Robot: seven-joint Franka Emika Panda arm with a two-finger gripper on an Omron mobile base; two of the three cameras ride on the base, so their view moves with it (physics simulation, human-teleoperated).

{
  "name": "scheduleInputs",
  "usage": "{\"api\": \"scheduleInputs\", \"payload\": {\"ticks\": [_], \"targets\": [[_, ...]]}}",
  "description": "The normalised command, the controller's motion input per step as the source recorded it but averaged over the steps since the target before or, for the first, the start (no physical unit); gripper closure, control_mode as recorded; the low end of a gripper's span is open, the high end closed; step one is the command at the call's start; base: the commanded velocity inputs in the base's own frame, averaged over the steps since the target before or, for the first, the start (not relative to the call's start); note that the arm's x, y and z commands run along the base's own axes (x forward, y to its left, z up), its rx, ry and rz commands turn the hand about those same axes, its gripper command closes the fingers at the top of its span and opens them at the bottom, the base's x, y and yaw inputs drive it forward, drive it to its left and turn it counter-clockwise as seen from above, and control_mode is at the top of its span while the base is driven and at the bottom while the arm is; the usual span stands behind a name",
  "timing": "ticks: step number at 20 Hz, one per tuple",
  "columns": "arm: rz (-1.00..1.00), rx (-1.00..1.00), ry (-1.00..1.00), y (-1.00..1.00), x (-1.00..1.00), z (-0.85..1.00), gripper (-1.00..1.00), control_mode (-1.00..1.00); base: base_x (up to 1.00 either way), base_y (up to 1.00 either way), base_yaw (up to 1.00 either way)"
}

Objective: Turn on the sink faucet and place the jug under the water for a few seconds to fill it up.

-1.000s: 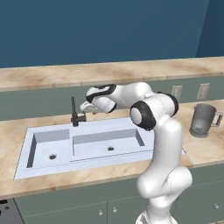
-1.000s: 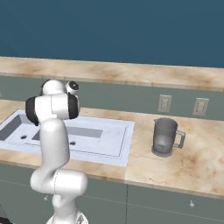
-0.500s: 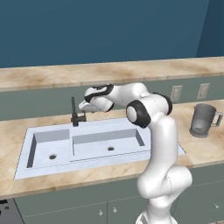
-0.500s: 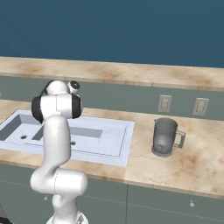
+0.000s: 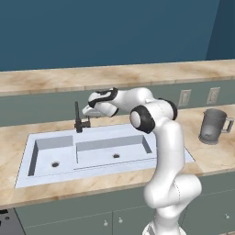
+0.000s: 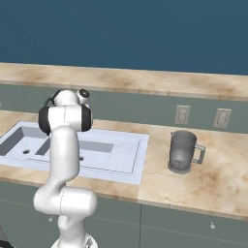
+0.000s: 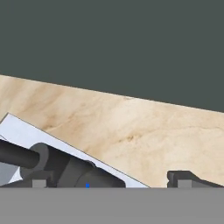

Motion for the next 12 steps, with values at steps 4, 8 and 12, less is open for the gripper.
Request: {"api": "scheduleInputs", "payload": {"ticks": [4, 8, 12], "targets": [[0.0, 0.0, 0.0, 0.01, 0.11, -0.03, -1.0, -1.0, 0.0, 0.0, 0.0], [0.0, 0.0, 0.0, 0.0, 0.08, -0.03, -1.0, -1.0, 0.0, 0.0, 0.0], [0.0, -0.01, 0.0, 0.0, 0.06, -0.03, 1.0, -1.0, 0.0, 0.0, 0.0]]}}
